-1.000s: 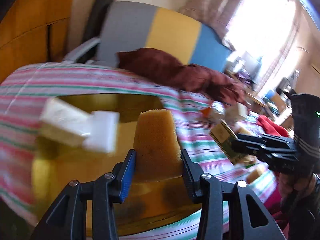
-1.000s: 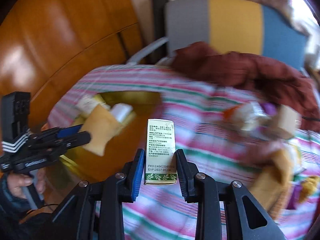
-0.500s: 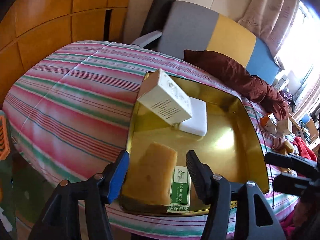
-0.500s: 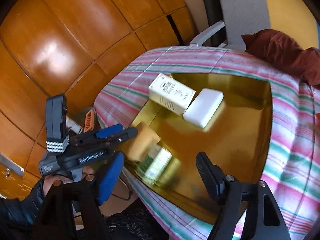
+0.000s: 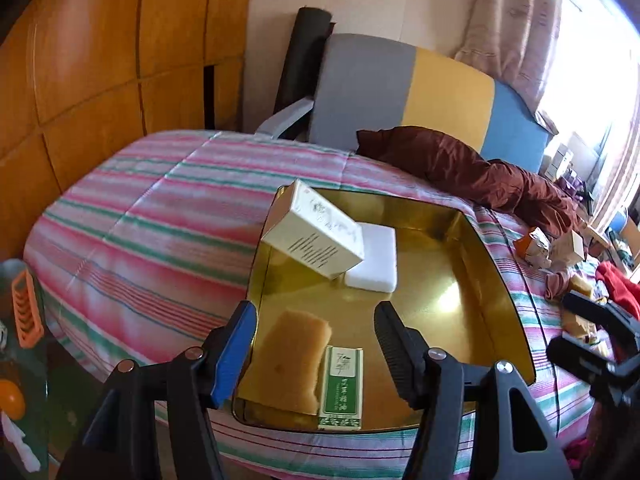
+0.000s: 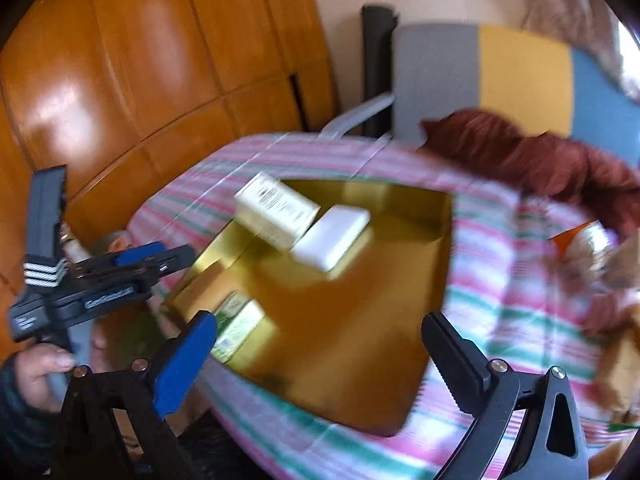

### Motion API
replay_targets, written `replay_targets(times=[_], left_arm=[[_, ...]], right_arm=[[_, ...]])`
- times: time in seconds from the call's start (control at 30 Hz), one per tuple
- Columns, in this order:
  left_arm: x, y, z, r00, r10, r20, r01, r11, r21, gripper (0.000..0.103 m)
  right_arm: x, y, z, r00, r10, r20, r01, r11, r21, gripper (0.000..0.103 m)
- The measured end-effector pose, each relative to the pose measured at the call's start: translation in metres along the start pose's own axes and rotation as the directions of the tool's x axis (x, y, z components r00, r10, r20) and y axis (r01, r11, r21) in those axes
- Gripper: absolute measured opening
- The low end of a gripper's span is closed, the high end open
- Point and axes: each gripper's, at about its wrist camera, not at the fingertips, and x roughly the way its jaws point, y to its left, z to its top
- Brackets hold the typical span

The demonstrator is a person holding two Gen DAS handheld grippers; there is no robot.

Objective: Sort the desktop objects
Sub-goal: 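Move both open tools from the tray back to the pile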

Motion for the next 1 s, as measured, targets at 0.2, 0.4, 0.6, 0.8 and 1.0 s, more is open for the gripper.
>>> replay_targets(times=[0.2,0.4,0.6,0.8,1.0], left_arm=[[-0.006,-0.015,-0.001,1.0,0.0,0.013,0.0,0.999,0.047,0.063],[-0.008,-0.027,-0.003,1.0,-0.017,0.017,0.015,0.996,0.089,0.063],[-0.011,-0.04,-0.004,0.998,-0.051,0.022,0.048,0.991,0.128,0.063],[-0.009,-0.05,-0.001,0.998,-0.062,0.006,0.06,0.989,0.136,0.063],[-0.002,-0.065,-0.003,0.994,-0.106,-0.03,0.109,0.98,0.164,0.063]], right_arm=[[-0.015,-0.036,0.002,0.999,0.04,0.002,-0.04,0.993,0.107,0.103],[-0.023,-0.059,-0.009,0.999,-0.024,-0.044,0.029,0.993,0.114,0.103],[-0.035,-0.093,-0.023,0.992,-0.084,-0.096,0.101,0.976,0.195,0.103],[-0.06,-0.134,-0.033,0.981,-0.163,-0.107,0.187,0.943,0.276,0.103],[-0.094,-0.171,-0.034,0.957,-0.268,-0.108,0.289,0.895,0.34,0.103]])
